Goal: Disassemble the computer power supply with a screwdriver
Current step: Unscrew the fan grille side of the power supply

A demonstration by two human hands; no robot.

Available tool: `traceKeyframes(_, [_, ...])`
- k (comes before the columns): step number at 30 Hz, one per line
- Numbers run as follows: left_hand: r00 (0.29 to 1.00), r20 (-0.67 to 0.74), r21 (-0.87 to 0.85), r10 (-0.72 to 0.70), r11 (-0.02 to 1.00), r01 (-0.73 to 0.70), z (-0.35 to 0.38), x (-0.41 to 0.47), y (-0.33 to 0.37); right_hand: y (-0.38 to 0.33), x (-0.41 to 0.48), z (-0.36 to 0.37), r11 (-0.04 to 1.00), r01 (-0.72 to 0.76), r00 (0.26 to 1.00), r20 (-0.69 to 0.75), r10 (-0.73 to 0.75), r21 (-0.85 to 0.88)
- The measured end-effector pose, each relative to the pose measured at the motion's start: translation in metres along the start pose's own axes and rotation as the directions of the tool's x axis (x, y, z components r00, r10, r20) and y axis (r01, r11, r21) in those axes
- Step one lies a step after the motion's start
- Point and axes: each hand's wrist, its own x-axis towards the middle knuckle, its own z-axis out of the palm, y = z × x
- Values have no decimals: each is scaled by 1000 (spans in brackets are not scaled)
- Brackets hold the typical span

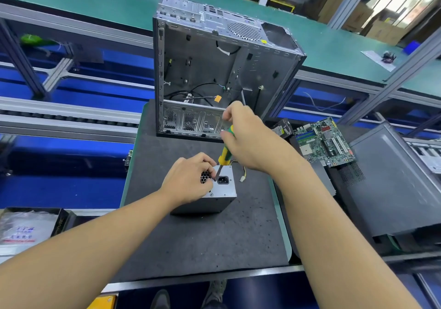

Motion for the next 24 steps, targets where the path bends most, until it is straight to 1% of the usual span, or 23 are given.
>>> traceKeyframes(5, [1000, -9, 5, 12, 1000, -12, 1, -1, -1, 5, -2, -11, 998, -64, 998, 12, 64, 11])
traceKeyframes(9, [999, -29, 31, 34, 999, -33, 1, -1, -2, 4, -7, -16, 998, -8, 1000, -4, 9, 54])
traceKeyframes(13, [999, -36, 16, 22, 1000, -21, 1, -1, -2, 3, -7, -18, 1000, 18, 999, 28, -17, -24])
traceKeyframes(16, [999, -30, 8, 21, 1000, -21, 0, -2, -1, 1, -9, -18, 999, 37, 998, 55, -36, -11])
traceKeyframes(19, [999, -39, 6, 25, 1000, -25, 0, -3, 1, 0, -10, -16, 997, 30, 1000, -6, -30, 68])
traceKeyframes(22, [998, -53, 1, 21, 1000, -21, 1, -3, 2, 2, -9, -14, 999, 24, 997, -77, -22, 31])
traceKeyframes(24, [998, -56, -7, 19, 1000, -19, 0, -3, 3, 3, -9, -17, 999, 9, 997, -73, -7, 37])
